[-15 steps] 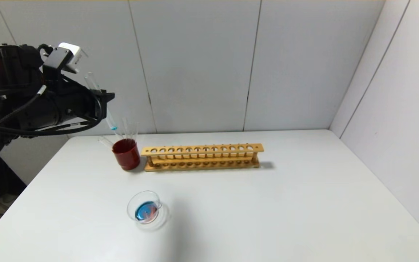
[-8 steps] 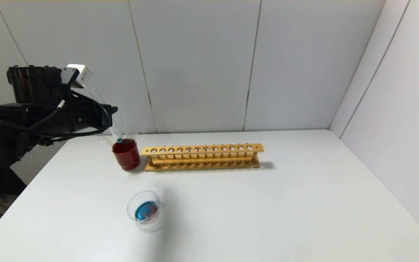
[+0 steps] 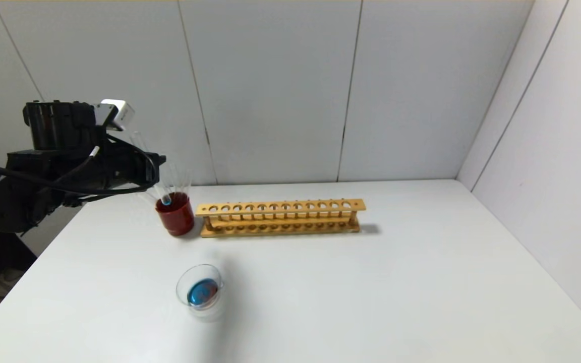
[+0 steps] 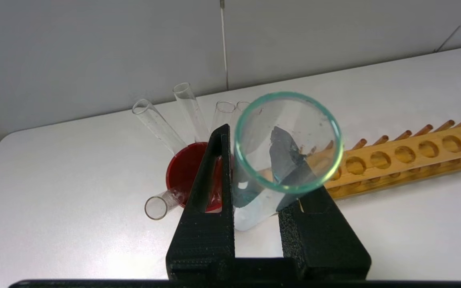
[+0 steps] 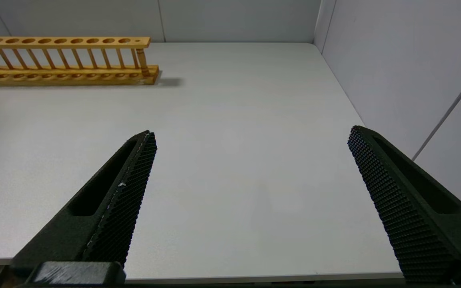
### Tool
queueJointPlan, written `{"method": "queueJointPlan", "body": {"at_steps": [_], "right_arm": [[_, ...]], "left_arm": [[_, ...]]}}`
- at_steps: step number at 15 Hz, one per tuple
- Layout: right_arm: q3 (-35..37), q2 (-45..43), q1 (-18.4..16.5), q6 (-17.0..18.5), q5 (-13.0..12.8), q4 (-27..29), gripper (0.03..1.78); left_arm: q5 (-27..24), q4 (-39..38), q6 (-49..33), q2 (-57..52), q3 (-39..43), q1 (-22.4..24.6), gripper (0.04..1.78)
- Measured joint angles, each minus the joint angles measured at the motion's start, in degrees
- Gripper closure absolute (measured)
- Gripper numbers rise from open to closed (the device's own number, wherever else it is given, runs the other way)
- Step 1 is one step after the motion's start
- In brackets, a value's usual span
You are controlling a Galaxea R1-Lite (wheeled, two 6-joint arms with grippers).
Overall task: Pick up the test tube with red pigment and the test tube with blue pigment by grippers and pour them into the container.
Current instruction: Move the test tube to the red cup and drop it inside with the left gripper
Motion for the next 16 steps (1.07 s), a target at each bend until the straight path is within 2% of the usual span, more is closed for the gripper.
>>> {"method": "queueJointPlan", "body": {"at_steps": [5,10,16], "right_arm": [[0.0,0.0,0.0,0.0,-0.02,-0.02,0.06],[0.0,0.0,0.0,0.0,-0.02,0.0,0.06],[0.0,0.0,0.0,0.0,-0.02,0.0,0.06]], "left_arm": [[-0.2,-9.34,0.28,4.66,-0.06,1.4,1.47],[-0.56,-11.68,0.17,9.18,-0.37,5.28,1.47],[-0.74,-15.26,0.09,13.09,-0.16,5.61,1.47]]}}
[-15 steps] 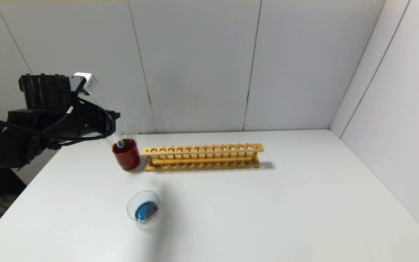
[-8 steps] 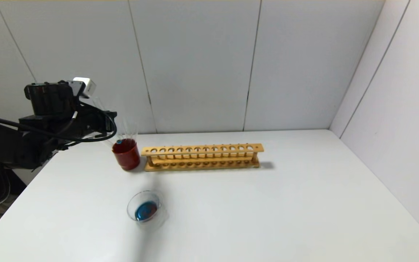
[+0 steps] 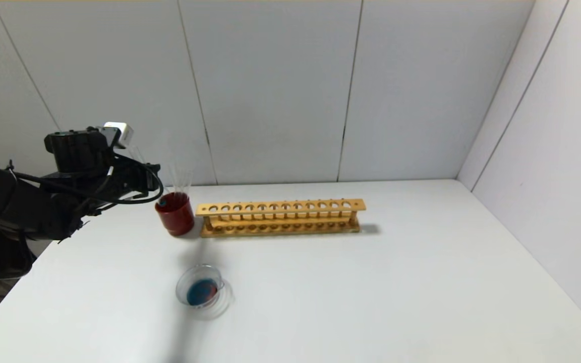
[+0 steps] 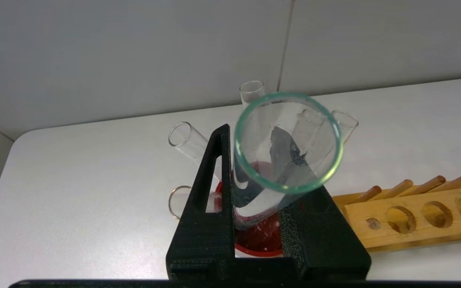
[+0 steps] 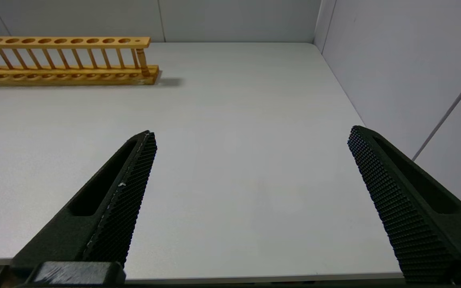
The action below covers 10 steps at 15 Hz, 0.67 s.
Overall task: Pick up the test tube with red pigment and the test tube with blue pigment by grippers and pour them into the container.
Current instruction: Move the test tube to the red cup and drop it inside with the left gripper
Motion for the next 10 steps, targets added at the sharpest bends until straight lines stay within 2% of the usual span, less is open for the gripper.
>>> {"method": "queueJointPlan", "body": {"at_steps": [10], "right_arm": [[0.0,0.0,0.0,0.0,0.0,0.0,0.06]], "left_arm": [[-0.3,0.28,0.13,0.99,1.71,-1.24,1.47]]}}
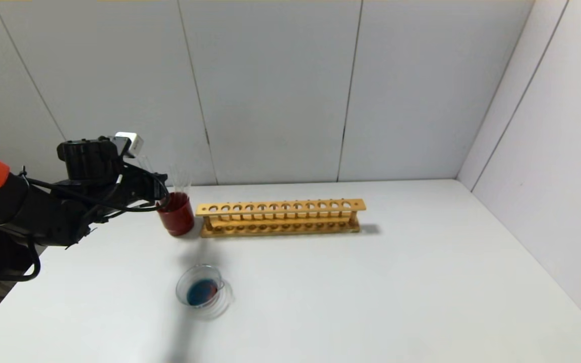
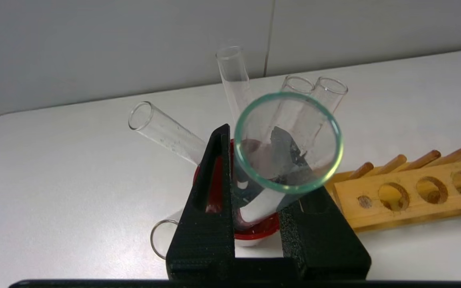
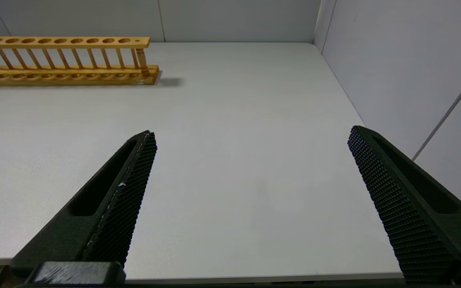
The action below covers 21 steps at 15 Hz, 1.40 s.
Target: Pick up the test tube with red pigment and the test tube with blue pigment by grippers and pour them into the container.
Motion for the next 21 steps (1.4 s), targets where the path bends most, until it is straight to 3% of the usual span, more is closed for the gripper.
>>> {"method": "queueJointPlan", "body": {"at_steps": [3,5,7,11,14,17,21], "right_arm": [[0.0,0.0,0.0,0.0,0.0,0.0,0.06],[0.0,0.0,0.0,0.0,0.0,0.0,0.06],[0.0,0.0,0.0,0.0,0.02,0.0,0.06],[0.0,0.0,0.0,-0.02,0.0,0.0,0.06],[0.0,0.0,0.0,0.0,0.0,0.0,0.06],[0.0,0.0,0.0,0.0,0.0,-0.02,0.06],[0.0,0.0,0.0,0.0,0.02,0.0,0.06]], "left_arm": [[-0.52,-0.3,0.15,0.02,0.96,-0.09,1.44],[-0.55,-0.45,0.05,0.22,1.27,-0.27,1.33],[-0.52,-0.48,-0.17,0.41,1.38,-0.48,1.09],[-0.11,-2.4,-0.11,0.39,1.32,-1.06,0.43],[0.24,-3.73,0.02,-1.97,1.56,-1.63,0.14],[2.15,0.24,0.52,-9.07,2.28,-2.07,0.07],[8.89,4.88,2.07,-23.32,8.07,-2.27,0.07]]}}
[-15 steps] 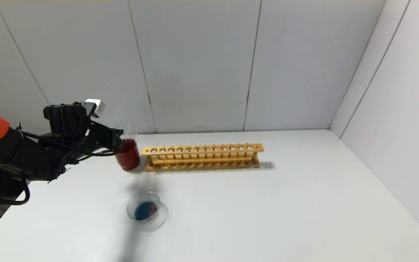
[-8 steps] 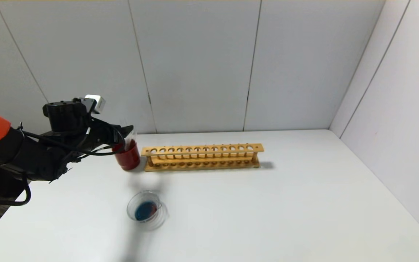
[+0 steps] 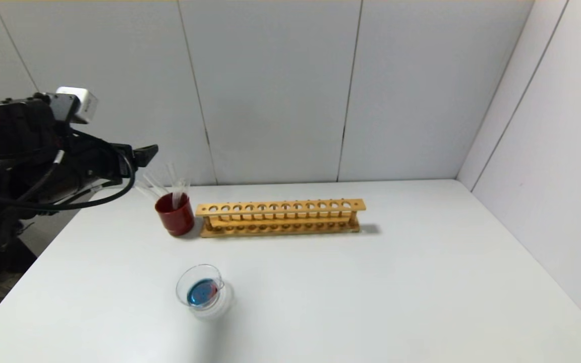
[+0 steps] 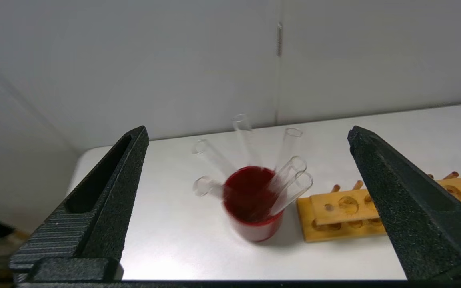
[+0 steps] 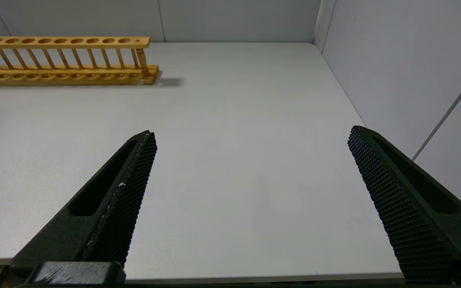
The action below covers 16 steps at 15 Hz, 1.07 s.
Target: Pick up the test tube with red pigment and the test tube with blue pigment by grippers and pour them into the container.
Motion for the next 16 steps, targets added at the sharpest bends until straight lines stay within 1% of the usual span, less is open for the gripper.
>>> {"method": "queueJointPlan", "body": {"at_steps": [3,5,7,9,12,14,16], "right_arm": [[0.0,0.0,0.0,0.0,-0.02,0.0,0.06],[0.0,0.0,0.0,0.0,0.0,0.0,0.06],[0.0,0.0,0.0,0.0,0.0,0.0,0.06],[0.0,0.0,0.0,-0.02,0.0,0.0,0.06],[0.0,0.0,0.0,0.0,-0.02,0.0,0.06],[0.0,0.0,0.0,0.02,0.0,0.0,0.06],[0.0,0.0,0.0,-0.02,0.0,0.0,0.06]], "left_arm": [[4.8,1.13,1.65,-13.8,9.76,-0.04,0.07],[6.27,2.45,2.04,-23.06,16.1,-0.04,0.07],[6.86,5.4,2.19,-32.77,21.11,-0.02,0.07],[7.17,10.08,2.28,-42.67,25.14,0.41,0.07],[7.19,15.26,2.26,-56.97,32.94,3.27,0.07],[7.0,16.43,1.9,-65.1,37.94,4.73,0.07],[6.06,15.9,1.01,-71.47,41.92,5.52,0.07]]}}
